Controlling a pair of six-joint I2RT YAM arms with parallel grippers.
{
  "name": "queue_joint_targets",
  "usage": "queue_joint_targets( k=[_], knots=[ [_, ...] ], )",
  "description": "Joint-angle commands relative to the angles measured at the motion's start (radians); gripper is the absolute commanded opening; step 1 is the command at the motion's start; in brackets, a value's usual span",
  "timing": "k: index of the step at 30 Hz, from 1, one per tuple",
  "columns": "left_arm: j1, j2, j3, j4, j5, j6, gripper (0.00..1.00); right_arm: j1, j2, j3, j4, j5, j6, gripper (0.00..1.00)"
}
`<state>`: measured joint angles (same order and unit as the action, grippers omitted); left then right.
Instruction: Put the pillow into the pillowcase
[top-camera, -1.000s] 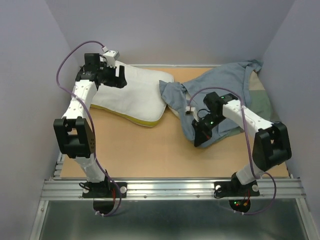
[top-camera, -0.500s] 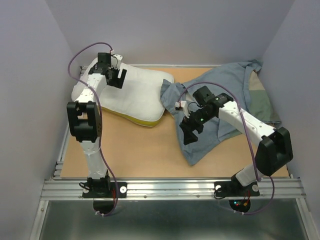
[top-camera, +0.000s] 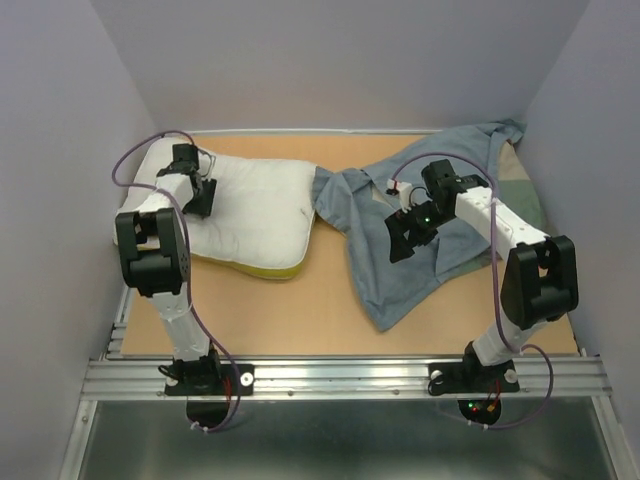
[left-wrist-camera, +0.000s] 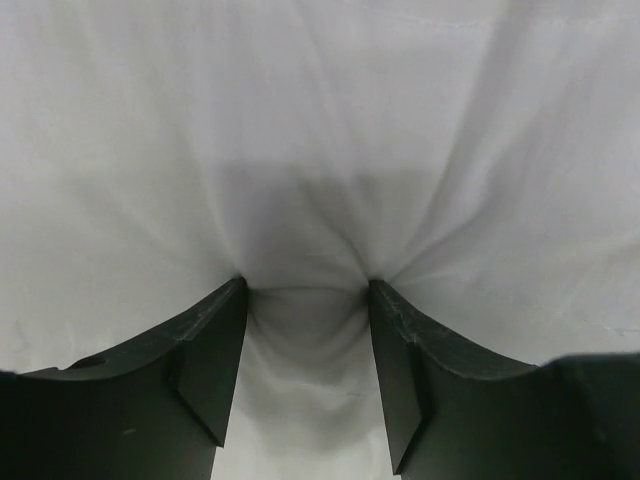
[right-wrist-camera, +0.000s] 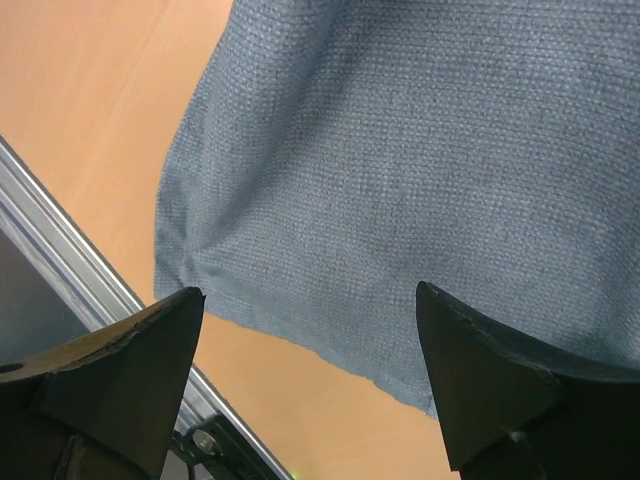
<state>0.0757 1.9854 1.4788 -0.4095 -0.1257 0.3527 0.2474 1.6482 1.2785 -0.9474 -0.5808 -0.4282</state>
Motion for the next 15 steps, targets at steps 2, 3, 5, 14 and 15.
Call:
queue_joint_targets(
  k=[2, 3, 5, 14, 15],
  knots=[
    [0.042, -0.163, -0.256, -0.224, 0.124, -0.116, 0.63, 0.007, 0.054, 0.067, 0.073, -0.022, 0.048, 0.91],
    [0.041, -0.183, -0.27, -0.233, 0.183, -0.132, 0.64, 0.007, 0.065, 0.074, 0.078, -0.031, 0.058, 0.9],
    [0.039, -0.282, -0.291, -0.244, 0.291, -0.129, 0.7, 0.007, 0.091, 0.099, 0.097, -0.047, 0.087, 0.89],
    [0.015, -0.447, -0.031, -0.432, 0.587, 0.5, 0.99, 0.006, 0.128, 0.162, 0.128, 0.015, 0.135, 0.84],
    [0.003, -0.448, -0.029, -0.439, 0.592, 0.553, 0.99, 0.006, 0.137, 0.166, 0.128, 0.01, 0.144, 0.82]
  ],
)
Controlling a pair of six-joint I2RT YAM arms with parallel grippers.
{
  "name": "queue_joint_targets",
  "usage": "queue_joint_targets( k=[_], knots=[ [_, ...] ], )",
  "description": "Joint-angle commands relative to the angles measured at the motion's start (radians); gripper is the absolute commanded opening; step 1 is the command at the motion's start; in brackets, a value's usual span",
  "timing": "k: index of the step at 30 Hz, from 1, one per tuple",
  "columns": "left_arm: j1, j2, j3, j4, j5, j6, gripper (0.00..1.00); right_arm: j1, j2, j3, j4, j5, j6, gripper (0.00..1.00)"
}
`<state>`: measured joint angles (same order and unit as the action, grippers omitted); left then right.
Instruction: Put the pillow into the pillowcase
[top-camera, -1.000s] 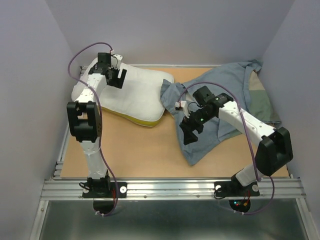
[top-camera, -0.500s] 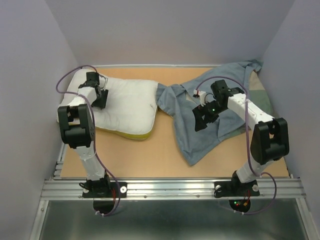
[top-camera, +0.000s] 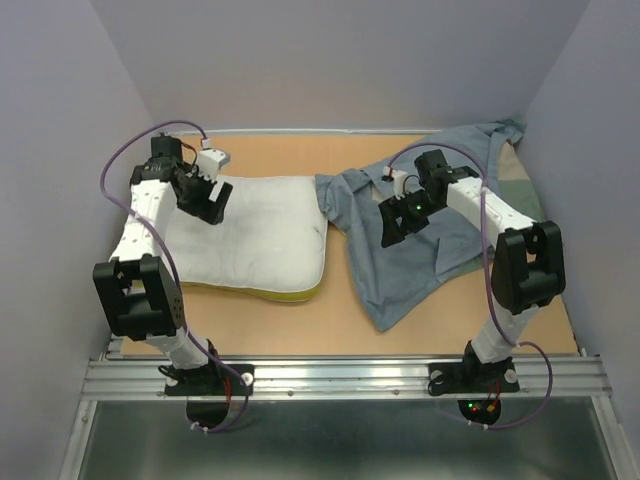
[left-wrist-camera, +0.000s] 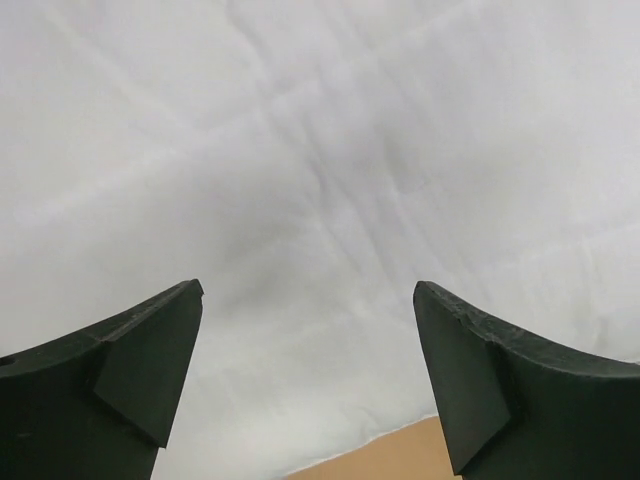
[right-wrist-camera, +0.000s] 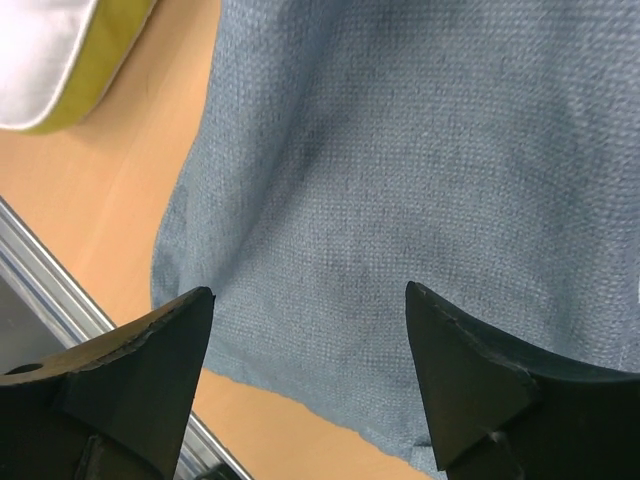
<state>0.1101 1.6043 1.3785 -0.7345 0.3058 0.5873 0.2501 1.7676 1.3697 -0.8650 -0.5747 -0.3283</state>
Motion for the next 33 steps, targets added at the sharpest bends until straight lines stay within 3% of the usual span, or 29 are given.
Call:
queue_joint_targets(
  k=[1, 8, 12, 14, 21, 23, 24, 25, 26, 27, 33],
  knots=[
    [-0.049, -0.076, 0.068, -0.114, 0.164, 0.426, 0.99, 0.005, 0.032, 0.081, 0.05, -0.001, 0.052, 0.8],
    [-0.194, -0.063, -0.03, -0.043, 0.222, 0.805, 0.99, 0.003, 0.05, 0.112, 0.052, 0.018, 0.107, 0.77],
    [-0.266, 0.074, 0.048, -0.06, 0.204, 0.827, 0.99, -0.011, 0.033, 0.12, 0.043, 0.044, 0.11, 0.96],
    [-0.305, 0.172, 0.082, -0.088, 0.173, 0.838, 0.99, -0.024, 0.023, 0.115, 0.038, 0.081, 0.109, 1.0],
    [-0.342, 0.307, -0.155, 0.081, 0.076, 0.806, 0.98, -0.11, 0.01, 0.129, 0.021, 0.148, 0.097, 1.0],
    [-0.339, 0.318, -0.212, 0.125, 0.018, 0.806, 0.81, -0.118, 0.009, 0.131, 0.015, 0.167, 0.083, 1.0],
    [-0.322, 0.321, -0.216, 0.121, 0.03, 0.798, 0.48, -0.118, 0.01, 0.132, 0.015, 0.167, 0.071, 1.0],
    [-0.316, 0.322, -0.201, 0.107, 0.041, 0.771, 0.32, -0.118, 0.015, 0.132, 0.009, 0.156, 0.063, 0.99],
    [-0.308, 0.324, -0.161, 0.097, 0.049, 0.76, 0.06, -0.118, 0.023, 0.129, 0.009, 0.129, 0.06, 0.98],
    [-0.287, 0.325, -0.141, 0.086, 0.055, 0.75, 0.0, -0.12, 0.032, 0.127, 0.011, 0.112, 0.06, 0.97],
    [-0.146, 0.255, 0.128, -0.09, 0.275, 0.686, 0.0, -0.1, 0.096, 0.12, 0.03, 0.024, 0.084, 0.82]
  ],
)
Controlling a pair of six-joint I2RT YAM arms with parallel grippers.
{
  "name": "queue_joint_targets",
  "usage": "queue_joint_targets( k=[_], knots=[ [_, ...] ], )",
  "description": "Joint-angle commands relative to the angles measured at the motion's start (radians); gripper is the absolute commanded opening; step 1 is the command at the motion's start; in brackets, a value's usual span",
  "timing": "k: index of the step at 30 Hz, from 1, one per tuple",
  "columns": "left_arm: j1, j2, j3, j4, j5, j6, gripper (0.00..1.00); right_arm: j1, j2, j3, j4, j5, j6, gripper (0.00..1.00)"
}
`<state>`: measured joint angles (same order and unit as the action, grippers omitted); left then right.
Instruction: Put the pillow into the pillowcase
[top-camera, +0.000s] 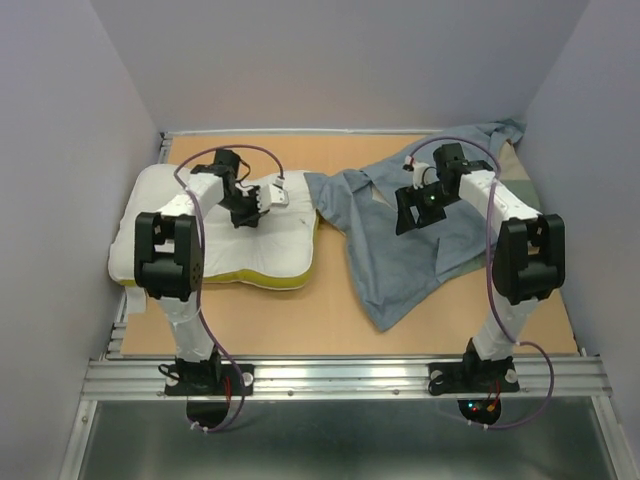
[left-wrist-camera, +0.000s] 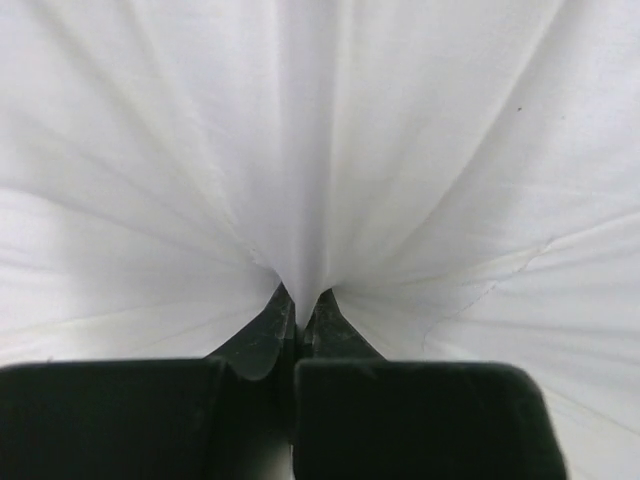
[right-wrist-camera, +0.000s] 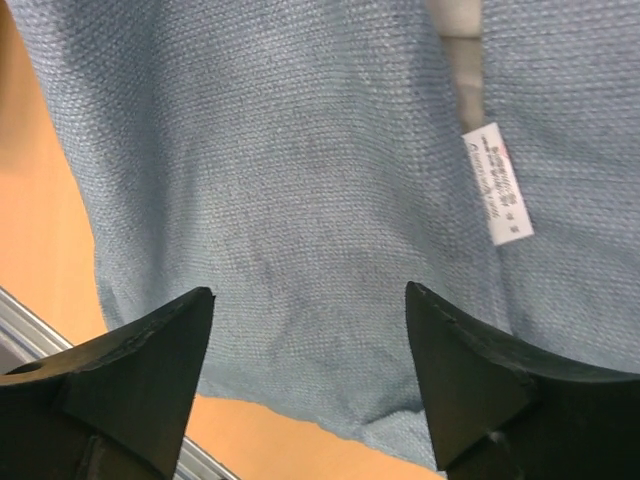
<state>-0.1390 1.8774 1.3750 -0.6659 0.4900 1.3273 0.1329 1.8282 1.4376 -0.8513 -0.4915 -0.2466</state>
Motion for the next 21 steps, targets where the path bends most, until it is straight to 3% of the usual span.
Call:
queue_joint_targets(
  k=[1, 5, 9, 14, 21],
  knots=[
    [0.158, -0.026, 0.169, -0.188, 0.128, -0.06, 0.0, 0.034, 0.043, 0.05, 0.027, -0.059, 0.009, 0.8],
    [0.223, -0.076, 0.286, -0.309, 0.246, -0.071, 0.0, 0.092, 0.092, 0.04, 0.086, -0.042, 0.038, 0.73],
    [0.253, -0.158, 0.237, -0.327, 0.282, -0.066, 0.0, 0.164, 0.19, 0.04, 0.118, -0.001, 0.058, 0.66],
    [0.272, -0.221, 0.185, -0.339, 0.308, -0.063, 0.0, 0.243, 0.302, 0.064, 0.185, -0.001, 0.119, 0.63],
    [0.302, -0.219, 0.216, -0.366, 0.384, -0.111, 0.0, 0.316, 0.431, 0.227, 0.265, -0.152, 0.293, 0.65]
  ],
)
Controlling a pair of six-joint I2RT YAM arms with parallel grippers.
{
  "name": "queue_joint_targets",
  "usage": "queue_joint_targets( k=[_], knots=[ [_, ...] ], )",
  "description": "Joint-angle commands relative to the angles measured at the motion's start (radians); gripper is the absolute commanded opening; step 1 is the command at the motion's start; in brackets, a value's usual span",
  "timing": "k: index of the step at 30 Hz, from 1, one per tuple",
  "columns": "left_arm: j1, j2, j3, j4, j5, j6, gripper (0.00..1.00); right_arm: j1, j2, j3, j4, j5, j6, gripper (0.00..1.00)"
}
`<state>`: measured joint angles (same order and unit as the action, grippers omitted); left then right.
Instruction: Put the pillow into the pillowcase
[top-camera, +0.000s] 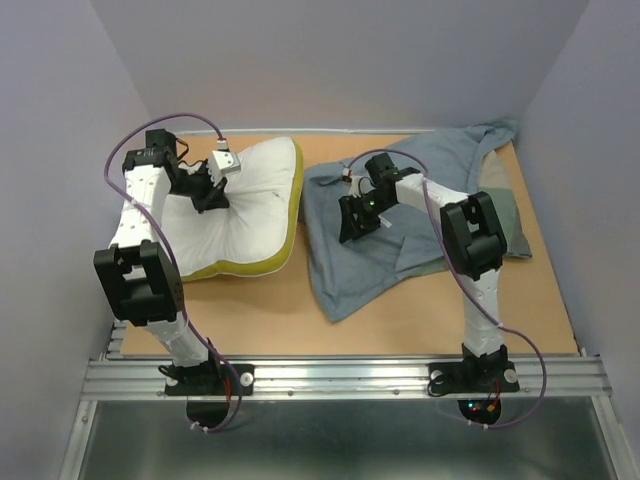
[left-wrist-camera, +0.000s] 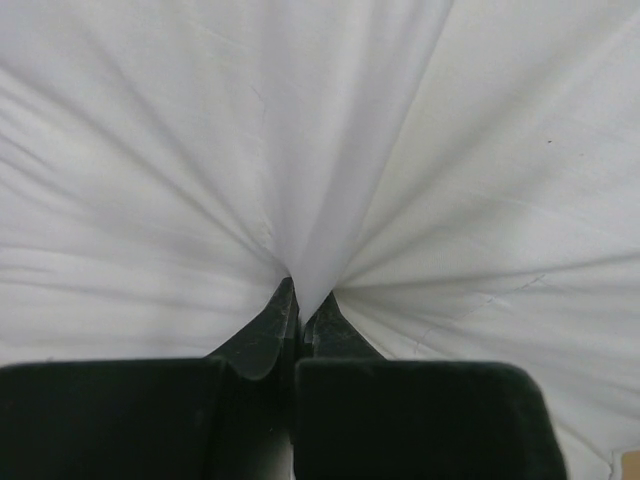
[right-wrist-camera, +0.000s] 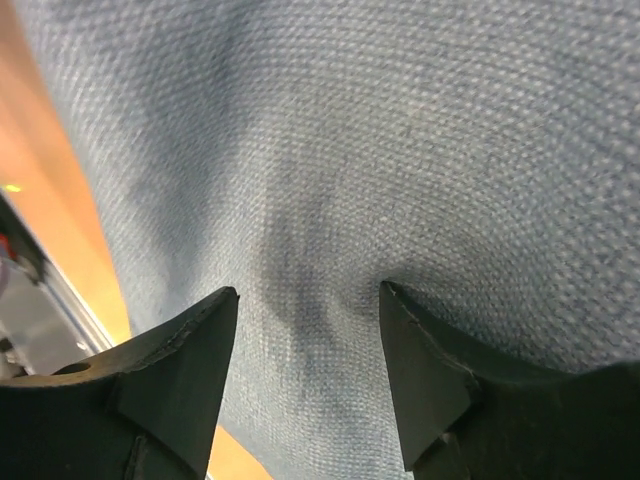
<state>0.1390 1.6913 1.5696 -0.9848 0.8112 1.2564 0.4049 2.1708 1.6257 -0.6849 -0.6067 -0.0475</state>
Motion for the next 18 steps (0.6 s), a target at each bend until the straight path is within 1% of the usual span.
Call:
queue_joint_targets(
  k=[1, 2, 3, 4, 5, 8, 10, 11, 12, 13, 18],
  knots=[
    [0.024, -0.033, 0.023, -0.052, 0.069, -0.04, 0.0, 0.045, 0.078, 0.066, 0.1, -0.056, 0.109, 0.66],
    [0.024, -0.033, 0.024, -0.054, 0.071, -0.04, 0.0, 0.045, 0.063, 0.072, 0.099, -0.067, 0.113, 0.66],
    [0.024, -0.036, 0.027, -0.052, 0.075, -0.049, 0.0, 0.041, 0.0, 0.069, 0.099, -0.053, 0.109, 0.66],
    [0.024, -0.036, 0.024, -0.051, 0.075, -0.051, 0.0, 0.041, 0.0, 0.06, 0.099, -0.039, 0.103, 0.66],
    [0.024, -0.035, 0.024, -0.048, 0.078, -0.051, 0.0, 0.037, -0.072, 0.037, 0.099, -0.024, 0.098, 0.66],
    [0.024, -0.027, 0.023, -0.034, 0.094, -0.069, 0.0, 0.034, -0.202, -0.002, 0.099, 0.085, 0.095, 0.62],
    [0.024, -0.018, 0.029, -0.031, 0.1, -0.077, 0.0, 0.032, -0.241, -0.018, 0.1, 0.206, 0.097, 0.57],
    [0.024, -0.012, 0.03, -0.029, 0.103, -0.081, 0.0, 0.031, -0.258, -0.027, 0.102, 0.25, 0.097, 0.56],
    [0.024, -0.01, 0.036, -0.026, 0.105, -0.086, 0.0, 0.029, -0.273, -0.041, 0.104, 0.337, 0.092, 0.54],
    [0.024, -0.012, 0.038, -0.023, 0.106, -0.091, 0.0, 0.022, -0.278, -0.049, 0.111, 0.375, 0.09, 0.5],
    [0.025, -0.018, 0.038, -0.002, 0.102, -0.107, 0.0, -0.023, -0.201, -0.032, 0.139, 0.511, 0.104, 0.42]
  ],
)
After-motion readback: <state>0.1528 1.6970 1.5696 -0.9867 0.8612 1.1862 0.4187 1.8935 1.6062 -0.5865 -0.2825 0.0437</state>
